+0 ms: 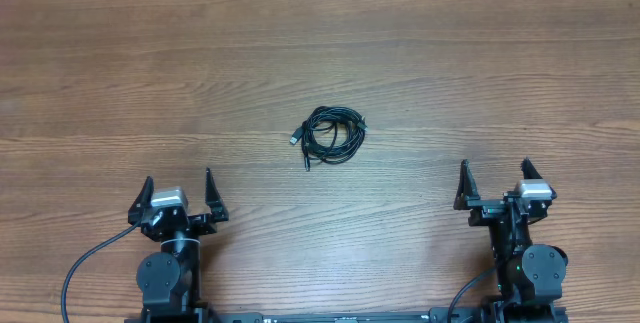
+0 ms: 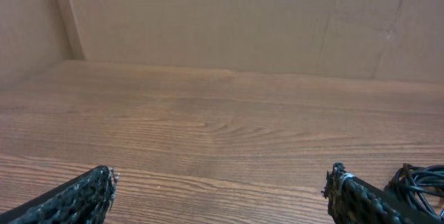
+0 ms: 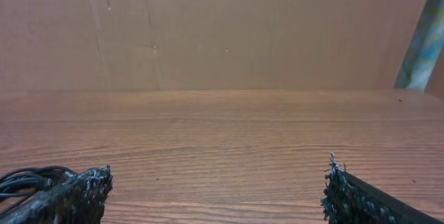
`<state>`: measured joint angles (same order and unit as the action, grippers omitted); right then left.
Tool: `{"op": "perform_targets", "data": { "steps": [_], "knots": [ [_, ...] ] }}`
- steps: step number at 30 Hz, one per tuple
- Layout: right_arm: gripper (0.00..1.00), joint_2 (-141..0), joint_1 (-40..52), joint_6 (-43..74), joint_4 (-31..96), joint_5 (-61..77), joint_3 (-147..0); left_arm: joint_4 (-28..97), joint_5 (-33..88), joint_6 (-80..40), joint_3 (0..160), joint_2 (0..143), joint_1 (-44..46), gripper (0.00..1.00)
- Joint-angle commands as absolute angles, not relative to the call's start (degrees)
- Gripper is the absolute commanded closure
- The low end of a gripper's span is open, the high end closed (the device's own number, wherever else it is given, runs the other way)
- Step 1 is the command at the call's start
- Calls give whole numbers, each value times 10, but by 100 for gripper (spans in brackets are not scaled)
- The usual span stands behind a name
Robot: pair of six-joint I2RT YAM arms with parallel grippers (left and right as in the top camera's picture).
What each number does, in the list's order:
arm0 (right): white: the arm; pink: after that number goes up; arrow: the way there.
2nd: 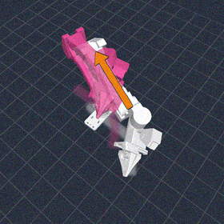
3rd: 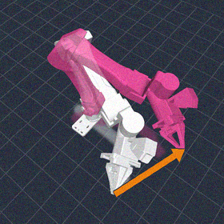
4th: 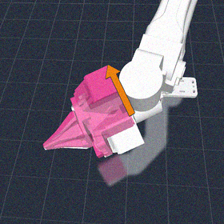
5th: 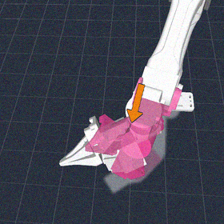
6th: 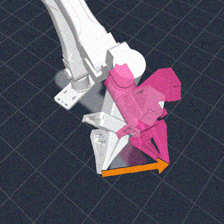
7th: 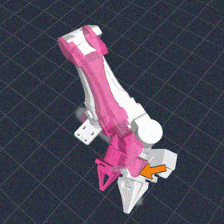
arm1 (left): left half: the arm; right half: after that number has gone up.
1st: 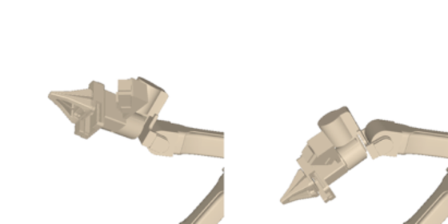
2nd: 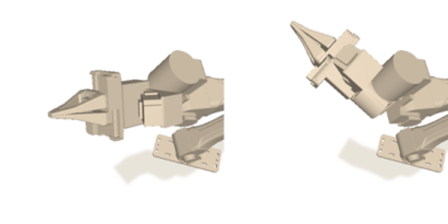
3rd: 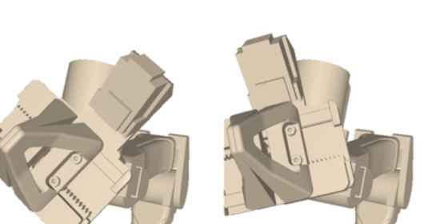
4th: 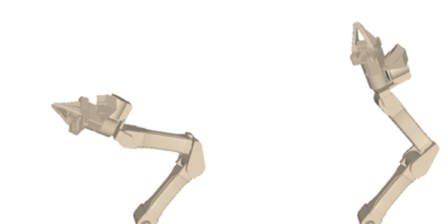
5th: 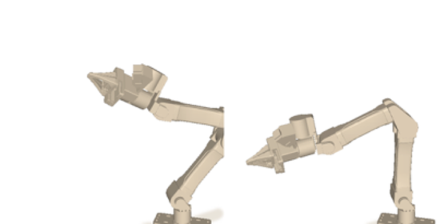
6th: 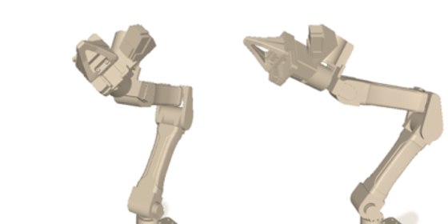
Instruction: Untangle cables
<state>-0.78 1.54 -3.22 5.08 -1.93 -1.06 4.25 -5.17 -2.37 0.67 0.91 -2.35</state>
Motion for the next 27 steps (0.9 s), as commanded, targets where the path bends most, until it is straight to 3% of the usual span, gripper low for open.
{"op": "perform_targets", "data": {
  "steps": [1, 18, 27],
  "knots": [
    [0, -2, 15, -35, 46, -25, -5, 41, -49, -11, 3, 3, -26, 0],
    [0, -2, 15, -35, 46, -25, -5, 40, -36, -27, 3, 3, -26, 0],
    [0, -2, 15, -35, 46, -25, -5, 19, 240, -377, 3, 3, -26, 0]
  ]
}}
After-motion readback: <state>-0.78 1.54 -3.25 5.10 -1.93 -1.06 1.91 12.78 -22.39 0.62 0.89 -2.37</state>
